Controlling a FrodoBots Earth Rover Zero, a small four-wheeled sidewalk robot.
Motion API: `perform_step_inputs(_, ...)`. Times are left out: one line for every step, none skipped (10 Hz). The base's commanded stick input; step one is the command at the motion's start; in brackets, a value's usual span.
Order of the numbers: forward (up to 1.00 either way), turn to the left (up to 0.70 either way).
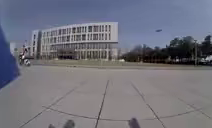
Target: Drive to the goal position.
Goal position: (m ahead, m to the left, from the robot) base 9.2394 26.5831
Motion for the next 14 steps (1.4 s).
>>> perform_step_inputs(1.00,0.27)
perform_step_inputs(1.00,0.27)
perform_step_inputs(1.00,0.27)
perform_step_inputs(1.00,0.27)
perform_step_inputs(1.00,0.27)
perform_step_inputs(1.00,0.27)
perform_step_inputs(1.00,0.27)
perform_step_inputs(1.00,0.27)
perform_step_inputs(1.00,0.27)
perform_step_inputs(1.00,0.27)
perform_step_inputs(1.00,0.27)
perform_step_inputs(1.00,0.27)
perform_step_inputs(1.00,0.27)
perform_step_inputs(1.00,0.27)
